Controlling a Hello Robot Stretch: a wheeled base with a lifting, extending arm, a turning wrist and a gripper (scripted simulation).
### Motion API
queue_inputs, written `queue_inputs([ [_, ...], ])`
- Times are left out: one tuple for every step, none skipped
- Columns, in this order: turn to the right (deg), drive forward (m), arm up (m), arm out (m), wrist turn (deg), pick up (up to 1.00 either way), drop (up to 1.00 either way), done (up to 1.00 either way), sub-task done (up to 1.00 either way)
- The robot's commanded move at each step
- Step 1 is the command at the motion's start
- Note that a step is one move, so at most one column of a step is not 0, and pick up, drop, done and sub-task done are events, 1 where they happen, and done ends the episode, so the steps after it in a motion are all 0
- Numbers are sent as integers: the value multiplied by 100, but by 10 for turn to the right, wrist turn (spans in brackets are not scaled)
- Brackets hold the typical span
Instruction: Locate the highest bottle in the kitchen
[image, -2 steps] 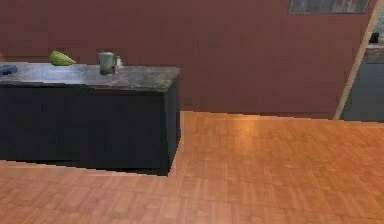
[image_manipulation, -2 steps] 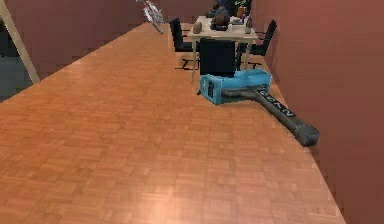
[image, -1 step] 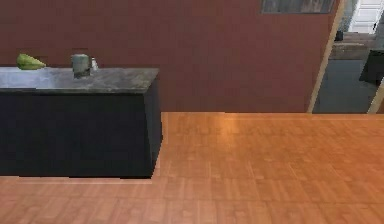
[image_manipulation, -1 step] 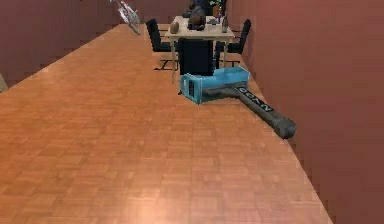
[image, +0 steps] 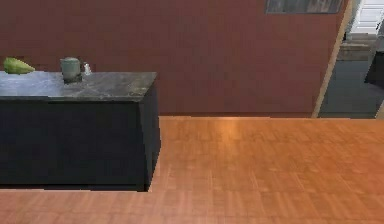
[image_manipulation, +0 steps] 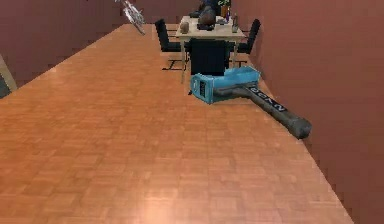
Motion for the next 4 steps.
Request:
queue_inputs([
  [-450,0,0,0,0,0,0,0,0],
  [-420,0,0,0,0,0,0,0,0],
  [0,100,0,0,0,0,0,0,0],
  [0,100,0,0,0,0,0,0,0],
])
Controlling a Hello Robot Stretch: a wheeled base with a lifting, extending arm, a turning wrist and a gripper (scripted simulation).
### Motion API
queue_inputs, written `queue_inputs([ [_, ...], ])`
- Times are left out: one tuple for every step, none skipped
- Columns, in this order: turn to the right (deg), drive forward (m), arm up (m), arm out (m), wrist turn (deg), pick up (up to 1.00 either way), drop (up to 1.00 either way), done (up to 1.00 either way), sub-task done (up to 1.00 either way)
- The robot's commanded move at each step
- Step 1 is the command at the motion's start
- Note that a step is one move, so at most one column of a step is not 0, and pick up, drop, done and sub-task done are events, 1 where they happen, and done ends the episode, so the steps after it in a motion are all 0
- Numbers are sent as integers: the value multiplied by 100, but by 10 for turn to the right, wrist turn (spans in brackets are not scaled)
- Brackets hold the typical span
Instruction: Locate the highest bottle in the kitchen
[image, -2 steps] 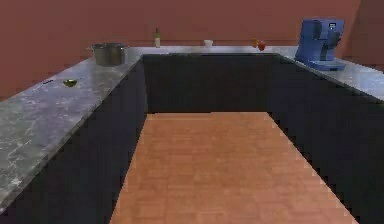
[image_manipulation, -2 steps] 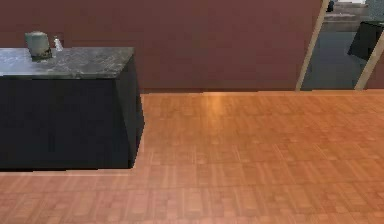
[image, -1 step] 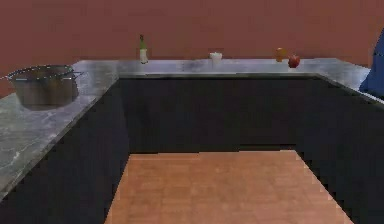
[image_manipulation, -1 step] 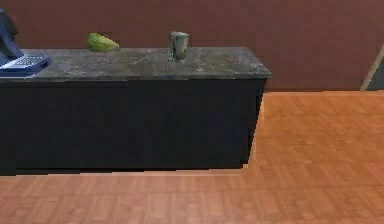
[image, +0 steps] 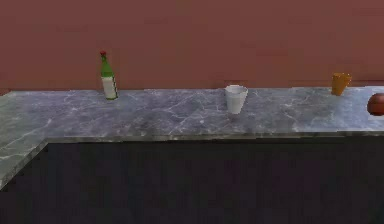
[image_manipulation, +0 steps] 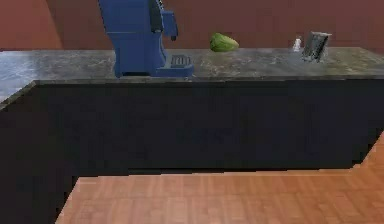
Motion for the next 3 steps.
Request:
queue_inputs([
  [-120,0,0,0,0,0,0,0,0],
  [0,20,0,0,0,0,0,0,0],
  [-90,0,0,0,0,0,0,0,0],
])
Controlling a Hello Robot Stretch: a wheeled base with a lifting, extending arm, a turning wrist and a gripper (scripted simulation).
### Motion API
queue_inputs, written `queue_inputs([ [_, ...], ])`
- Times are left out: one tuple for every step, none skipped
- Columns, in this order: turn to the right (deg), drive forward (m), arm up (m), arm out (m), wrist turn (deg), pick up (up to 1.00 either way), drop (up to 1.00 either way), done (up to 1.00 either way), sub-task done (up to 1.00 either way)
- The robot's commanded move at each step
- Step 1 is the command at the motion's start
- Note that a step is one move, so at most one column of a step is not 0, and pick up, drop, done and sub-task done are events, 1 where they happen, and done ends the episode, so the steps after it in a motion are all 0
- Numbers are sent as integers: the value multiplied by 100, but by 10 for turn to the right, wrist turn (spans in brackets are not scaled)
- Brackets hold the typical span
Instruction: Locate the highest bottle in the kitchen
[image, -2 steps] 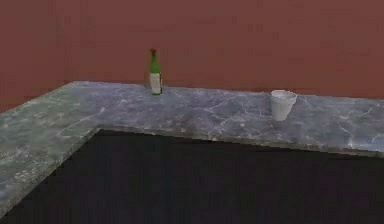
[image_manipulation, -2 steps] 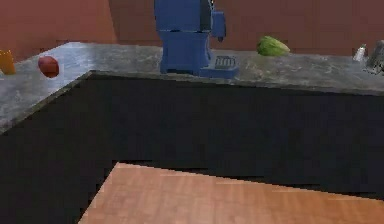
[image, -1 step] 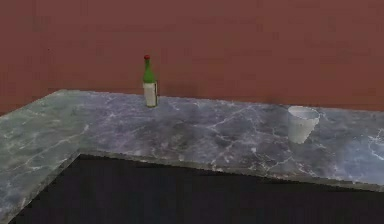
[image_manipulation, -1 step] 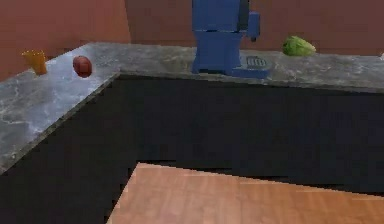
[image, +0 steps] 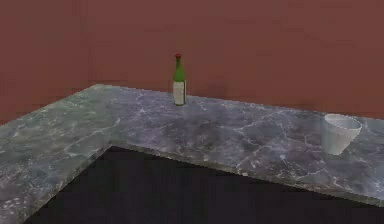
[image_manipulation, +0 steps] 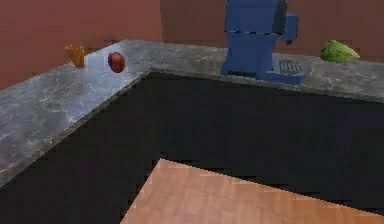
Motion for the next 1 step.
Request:
queue_inputs([
  [0,0,0,0,0,0,0,100,0],
])
